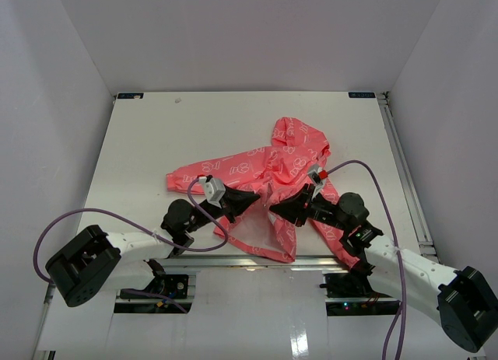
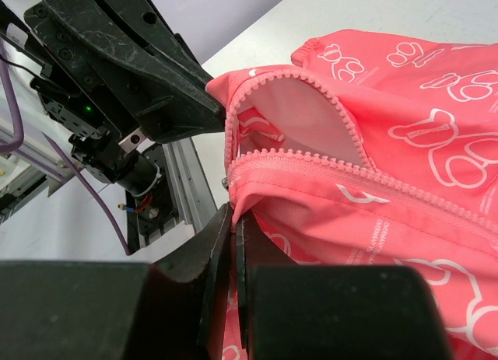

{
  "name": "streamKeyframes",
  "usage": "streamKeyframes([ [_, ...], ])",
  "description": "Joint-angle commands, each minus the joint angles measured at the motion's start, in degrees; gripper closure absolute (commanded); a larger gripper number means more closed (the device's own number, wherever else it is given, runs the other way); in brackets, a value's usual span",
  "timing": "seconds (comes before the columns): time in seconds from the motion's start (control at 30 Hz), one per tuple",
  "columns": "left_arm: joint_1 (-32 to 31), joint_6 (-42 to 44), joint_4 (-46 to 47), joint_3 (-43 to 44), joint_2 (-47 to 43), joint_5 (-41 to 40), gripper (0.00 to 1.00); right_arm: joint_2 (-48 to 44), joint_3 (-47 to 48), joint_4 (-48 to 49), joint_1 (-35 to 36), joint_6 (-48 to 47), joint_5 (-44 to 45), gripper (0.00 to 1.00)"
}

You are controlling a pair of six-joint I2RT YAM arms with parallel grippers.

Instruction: Zip up the jacket

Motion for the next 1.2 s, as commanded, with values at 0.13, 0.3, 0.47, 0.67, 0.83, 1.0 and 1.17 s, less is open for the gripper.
streamKeyframes([
  [0.13, -0.92, 2.32, 0.28, 0.31, 0.09, -0.16, 1.0, -2.03, 1.34, 3.01, 0.22, 1.29, 2.36, 0.92],
  [0.3, -1.13, 2.71, 0.31, 0.19, -0.08, -0.97, 1.0, -1.97, 1.59, 1.89, 0.22, 1.36, 2.84, 0.92],
  [0.47, -1.37, 3.54, 0.37, -0.04, -0.17, -2.41, 1.0, -0.49, 1.71, 0.03, 0.31, 1.89, 2.34, 0.92],
  [0.67, -1.87, 5.65, -0.16, 0.07, 0.06, -1.82, 1.0, -0.97, 1.45, 0.35, 0.22, 2.59, 2.76, 0.92],
  [0.83, -2.2, 7.42, -0.74, 0.24, 0.66, -0.63, 1.0, -2.42, 1.42, -0.04, 0.22, 3.11, 3.8, 0.92],
  [1.0, -2.51, 9.25, -1.57, 0.48, 1.14, 0.13, 1.0, -3.4, 1.44, -1.64, 0.22, 3.2, 4.89, 0.92],
  [1.17, -2.77, 10.12, -2.0, 0.4, 0.8, 1.1, 1.0, -3.84, 2.67, -5.92, 0.22, 2.85, 7.07, 0.92],
])
